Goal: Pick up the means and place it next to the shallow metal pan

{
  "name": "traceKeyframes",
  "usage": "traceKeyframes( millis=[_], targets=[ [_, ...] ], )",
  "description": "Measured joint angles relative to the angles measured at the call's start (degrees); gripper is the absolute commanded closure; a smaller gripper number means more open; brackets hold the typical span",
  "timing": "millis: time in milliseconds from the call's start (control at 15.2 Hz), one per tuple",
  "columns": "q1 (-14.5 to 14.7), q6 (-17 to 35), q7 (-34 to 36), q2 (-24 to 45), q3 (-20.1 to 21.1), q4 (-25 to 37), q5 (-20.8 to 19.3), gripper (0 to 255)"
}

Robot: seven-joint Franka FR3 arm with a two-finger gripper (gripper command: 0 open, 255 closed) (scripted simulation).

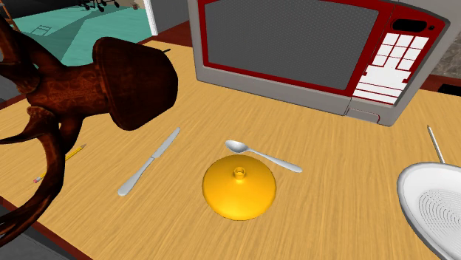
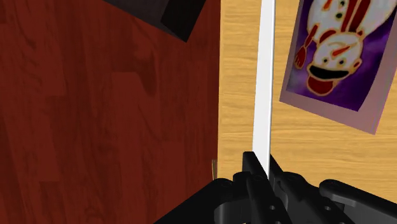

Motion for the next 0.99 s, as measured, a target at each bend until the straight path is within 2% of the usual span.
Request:
traceKeyframes(
  millis=[990],
  targets=[
    [0.03, 11.65, -0.14, 5.37, -0.02, -6.31, 0.45, 255]
  ],
)
